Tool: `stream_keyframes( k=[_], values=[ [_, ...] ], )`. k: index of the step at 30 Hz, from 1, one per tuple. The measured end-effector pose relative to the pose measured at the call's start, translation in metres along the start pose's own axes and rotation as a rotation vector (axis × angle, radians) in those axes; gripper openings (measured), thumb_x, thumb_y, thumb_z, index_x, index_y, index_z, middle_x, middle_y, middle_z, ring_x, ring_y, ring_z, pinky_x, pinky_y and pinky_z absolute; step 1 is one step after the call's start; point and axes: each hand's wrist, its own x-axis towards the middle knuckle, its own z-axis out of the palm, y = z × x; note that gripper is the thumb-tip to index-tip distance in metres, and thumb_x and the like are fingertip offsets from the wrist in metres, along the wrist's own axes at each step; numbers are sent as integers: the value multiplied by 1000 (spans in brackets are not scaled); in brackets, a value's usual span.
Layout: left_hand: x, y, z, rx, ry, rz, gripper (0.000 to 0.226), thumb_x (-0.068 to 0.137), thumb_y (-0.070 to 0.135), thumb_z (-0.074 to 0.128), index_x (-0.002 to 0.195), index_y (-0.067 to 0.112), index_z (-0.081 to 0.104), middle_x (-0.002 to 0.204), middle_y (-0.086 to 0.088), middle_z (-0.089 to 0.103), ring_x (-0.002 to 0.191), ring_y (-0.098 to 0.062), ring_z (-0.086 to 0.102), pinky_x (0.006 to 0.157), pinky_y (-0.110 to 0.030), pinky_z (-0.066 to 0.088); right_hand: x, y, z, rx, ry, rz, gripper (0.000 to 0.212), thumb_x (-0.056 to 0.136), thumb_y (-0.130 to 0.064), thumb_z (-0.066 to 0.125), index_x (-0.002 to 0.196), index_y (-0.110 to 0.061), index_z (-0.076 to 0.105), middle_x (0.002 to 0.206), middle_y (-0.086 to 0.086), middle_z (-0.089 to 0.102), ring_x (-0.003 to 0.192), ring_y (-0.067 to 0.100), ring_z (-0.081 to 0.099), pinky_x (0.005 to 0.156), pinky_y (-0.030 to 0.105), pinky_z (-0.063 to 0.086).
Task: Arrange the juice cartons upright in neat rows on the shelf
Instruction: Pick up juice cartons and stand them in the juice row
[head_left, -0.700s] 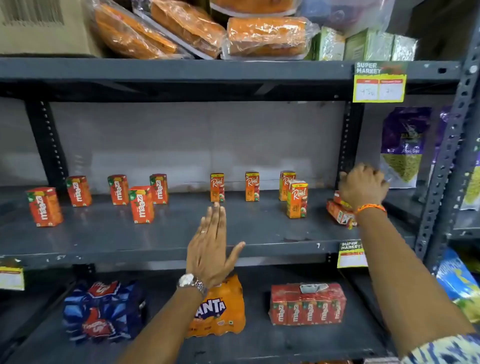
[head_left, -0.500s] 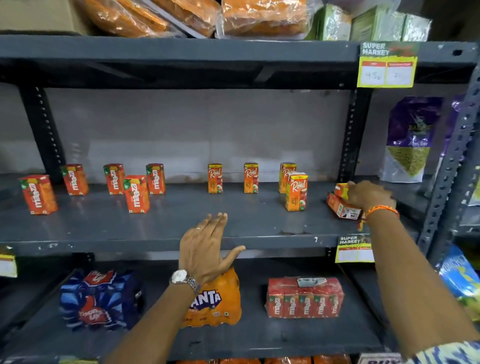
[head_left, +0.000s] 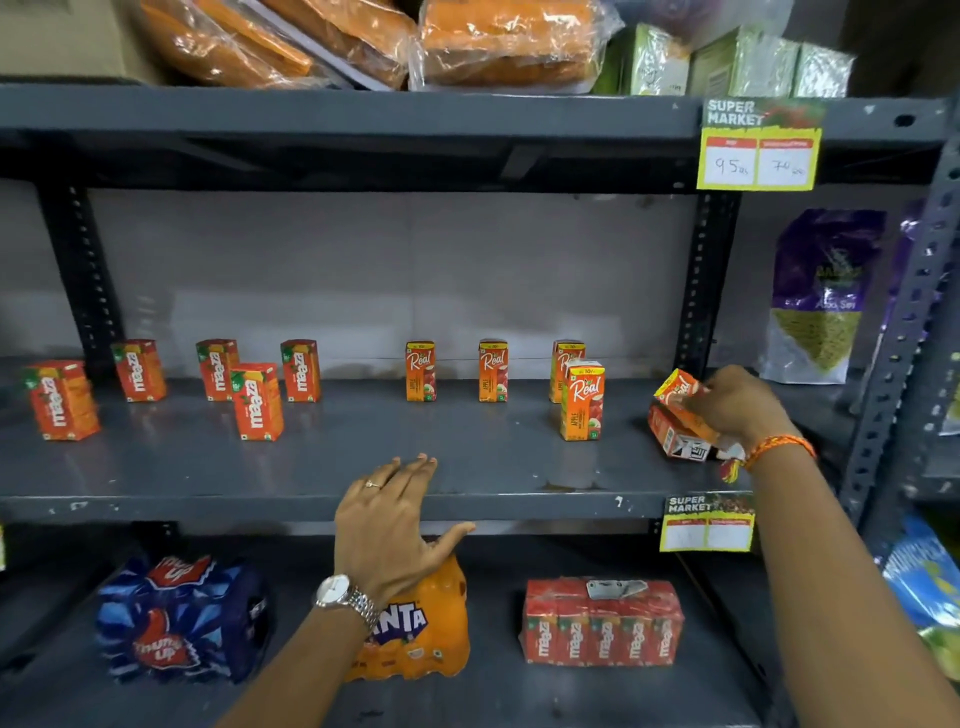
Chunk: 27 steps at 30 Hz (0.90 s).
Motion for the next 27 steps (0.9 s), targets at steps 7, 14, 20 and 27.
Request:
stream_keyframes(
  k=[7,14,20,27],
  values=[
    [-2,1,1,27,23,5,86,80,85,39,127,18,67,126,-1,70,118,-23,66,95,-42,52,0,9,10,565,-21,-28,22,96,-21,54,88,-3,66,72,8,67,65,24,66,62,32,51],
    [-4,-3,6,22,73,18,86,80,85,37,125,19,68,125,0,70,116,-22,67,95,-41,51,-16,-11,19,990,-203,-66,35,98,-20,52,131,-9,49,120,15,64,110,31,62,96,58,49],
    [-5,-14,10,17,76,68,84,80,82,46,129,17,66,128,-1,69,118,-21,66,97,-40,51,-42,-66,29,1065,-291,-233,28,98,-14,50,126,-9,51,117,13,65,112,29,63,100,51,48],
    [-6,-18,13,10,119,101,78,81,76,53,126,14,67,128,-4,69,116,-23,67,99,-41,50,-53,-128,81,1078,-330,-278,31,98,-7,50,129,-11,47,113,5,63,96,14,63,78,34,53]
  ],
)
